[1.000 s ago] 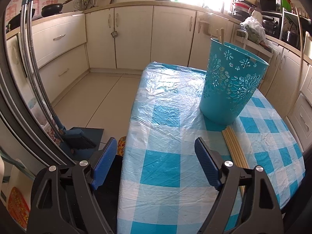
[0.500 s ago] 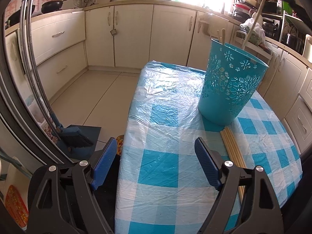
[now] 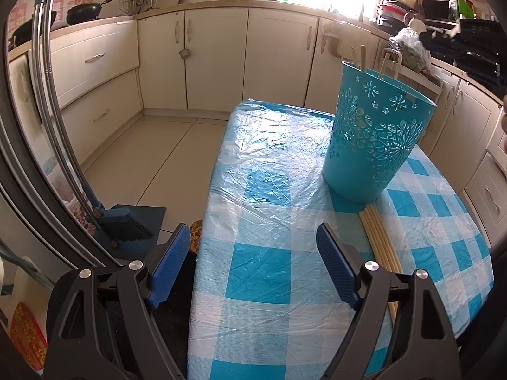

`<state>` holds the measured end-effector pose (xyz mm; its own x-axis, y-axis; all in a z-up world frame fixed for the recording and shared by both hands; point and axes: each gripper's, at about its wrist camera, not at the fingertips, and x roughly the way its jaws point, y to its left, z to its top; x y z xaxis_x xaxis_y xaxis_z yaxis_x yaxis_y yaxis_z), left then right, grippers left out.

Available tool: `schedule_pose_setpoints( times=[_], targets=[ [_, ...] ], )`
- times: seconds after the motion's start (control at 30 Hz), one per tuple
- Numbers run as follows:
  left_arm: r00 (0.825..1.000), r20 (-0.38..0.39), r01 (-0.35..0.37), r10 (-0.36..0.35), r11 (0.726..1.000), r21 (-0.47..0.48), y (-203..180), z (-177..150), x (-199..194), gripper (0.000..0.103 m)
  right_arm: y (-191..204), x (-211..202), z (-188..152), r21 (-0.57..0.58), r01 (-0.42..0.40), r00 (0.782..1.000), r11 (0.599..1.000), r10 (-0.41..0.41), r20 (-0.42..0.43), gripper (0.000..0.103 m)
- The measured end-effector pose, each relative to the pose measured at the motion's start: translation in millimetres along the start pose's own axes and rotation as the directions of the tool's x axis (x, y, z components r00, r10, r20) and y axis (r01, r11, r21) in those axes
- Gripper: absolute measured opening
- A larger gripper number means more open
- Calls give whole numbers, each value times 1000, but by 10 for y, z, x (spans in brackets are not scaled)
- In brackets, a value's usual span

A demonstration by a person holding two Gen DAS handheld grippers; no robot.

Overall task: Organize utensils
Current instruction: 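Open the right gripper to drop the stick into the basket, then bring the open right gripper back to the sticks on the cloth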

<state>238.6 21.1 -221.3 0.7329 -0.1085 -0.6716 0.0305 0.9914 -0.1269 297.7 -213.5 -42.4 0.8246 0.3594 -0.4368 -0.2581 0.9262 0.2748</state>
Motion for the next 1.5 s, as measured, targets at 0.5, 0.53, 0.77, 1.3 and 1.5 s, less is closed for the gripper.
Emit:
schedule_pose_setpoints(
  times=[0.5, 0.53, 0.77, 1.3, 1.5],
  targets=[
    [1000, 8, -27, 27, 999, 29, -67, -23, -13, 78, -205, -177, -1288, 87, 55, 982, 995, -38, -187, 5],
    [1000, 9, -28, 28, 999, 30, -66, -23, -16, 78, -204, -157, -1359, 88, 59, 979, 994, -40, -202, 5],
    [999, 17, -35, 34, 998, 46, -87, -30, -28, 79, -146, 91, -1592, 36, 81, 953, 996, -67, -295, 5],
    [999, 25, -43, 42, 997, 71, -137, -38, -39, 81, -53, 398, -1729, -44, 123, 923, 991, -130, -361, 5],
    [999, 25, -44, 43, 996, 73, -145, -39, -42, 81, -58, 475, -1756, -64, 145, 910, 987, -158, -384, 5]
  ],
)
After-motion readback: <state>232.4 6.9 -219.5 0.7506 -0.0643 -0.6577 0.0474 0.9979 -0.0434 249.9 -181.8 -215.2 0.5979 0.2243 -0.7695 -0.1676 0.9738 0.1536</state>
